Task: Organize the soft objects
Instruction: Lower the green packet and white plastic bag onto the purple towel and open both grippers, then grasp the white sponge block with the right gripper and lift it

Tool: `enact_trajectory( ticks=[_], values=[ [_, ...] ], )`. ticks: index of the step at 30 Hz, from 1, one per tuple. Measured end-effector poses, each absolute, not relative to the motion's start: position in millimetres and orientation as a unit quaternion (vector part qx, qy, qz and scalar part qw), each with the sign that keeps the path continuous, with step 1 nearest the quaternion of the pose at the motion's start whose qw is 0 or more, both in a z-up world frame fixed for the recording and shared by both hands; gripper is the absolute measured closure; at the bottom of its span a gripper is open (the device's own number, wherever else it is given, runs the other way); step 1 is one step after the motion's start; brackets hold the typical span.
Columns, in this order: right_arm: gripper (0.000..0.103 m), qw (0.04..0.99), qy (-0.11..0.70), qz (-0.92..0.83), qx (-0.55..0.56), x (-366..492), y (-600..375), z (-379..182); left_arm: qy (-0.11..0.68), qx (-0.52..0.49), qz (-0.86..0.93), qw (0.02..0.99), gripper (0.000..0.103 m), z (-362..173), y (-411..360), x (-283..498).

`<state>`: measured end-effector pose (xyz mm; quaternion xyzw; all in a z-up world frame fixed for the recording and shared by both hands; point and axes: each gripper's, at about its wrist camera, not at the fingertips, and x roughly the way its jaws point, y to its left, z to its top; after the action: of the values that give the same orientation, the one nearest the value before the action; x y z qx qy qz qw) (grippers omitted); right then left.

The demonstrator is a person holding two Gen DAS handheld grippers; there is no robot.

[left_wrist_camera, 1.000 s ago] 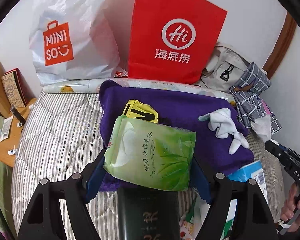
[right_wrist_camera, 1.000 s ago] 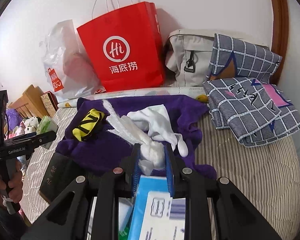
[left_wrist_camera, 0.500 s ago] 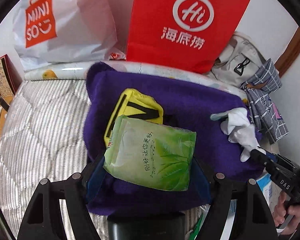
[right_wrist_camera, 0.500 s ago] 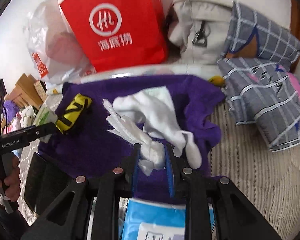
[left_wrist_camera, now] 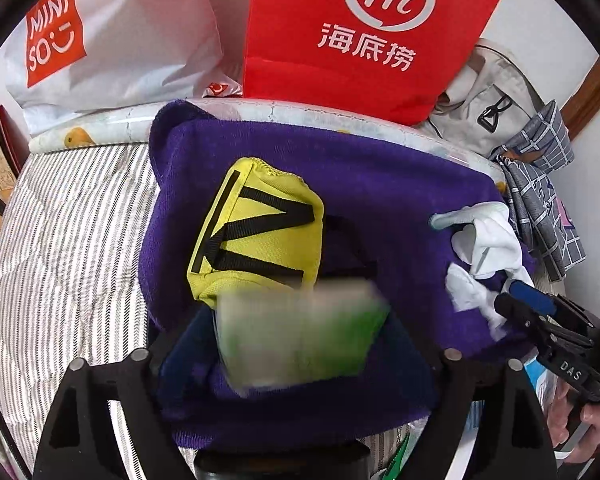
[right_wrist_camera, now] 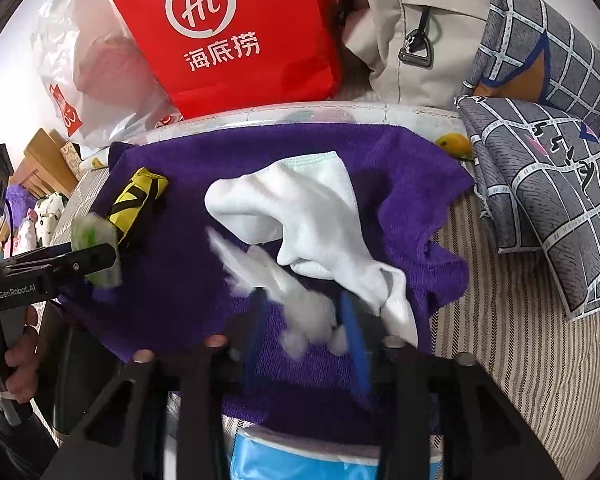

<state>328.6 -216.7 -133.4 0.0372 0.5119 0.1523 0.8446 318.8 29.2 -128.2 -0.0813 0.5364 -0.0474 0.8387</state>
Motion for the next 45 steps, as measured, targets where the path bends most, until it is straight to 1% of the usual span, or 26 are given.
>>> enact_trajectory(
  ticks=[4,12,18,20,22,29,41,45],
  values=[
    [0.043,0.853,0.498,0.151,0.042,316.5,-219.8,-125.0,0.528,-0.085,-0.046,0.844,0.016,-118.8,31.2,309.9],
    [0.043,0.868,0.47,0.149,0.06,273.5,-227.4,-99.1,0.514,-0.1,-0.049,0.85,0.016,-98.0,40.7,281.3],
    [0.033,0.865,0.464,0.183,0.064,231.8,-218.3,-94.1,0.513,-0.113,-0.047,0.849,0.016,-92.8,49.2,253.0],
    [0.03,0.865,0.45,0.215,0.058,217.3,-211.7,-90.5,0.512,-0.117,-0.047,0.85,0.016,-92.1,51.9,242.6],
    [0.023,0.867,0.439,0.23,0.042,206.3,-202.8,-87.4,0.511,-0.121,-0.045,0.85,0.016,-91.4,55.7,232.7],
    [0.019,0.858,0.432,0.278,-0.018,183.6,-163.4,-90.0,0.509,-0.135,-0.039,0.849,0.016,-94.3,71.5,211.3],
    [0.019,0.824,0.493,0.255,-0.116,188.5,-118.8,-131.2,0.512,-0.133,-0.039,0.848,0.016,-103.1,80.3,199.6],
    [0.019,0.823,0.494,0.225,-0.169,190.7,-110.4,-140.2,0.515,-0.135,-0.047,0.845,0.016,-105.1,81.8,195.9]
  ],
)
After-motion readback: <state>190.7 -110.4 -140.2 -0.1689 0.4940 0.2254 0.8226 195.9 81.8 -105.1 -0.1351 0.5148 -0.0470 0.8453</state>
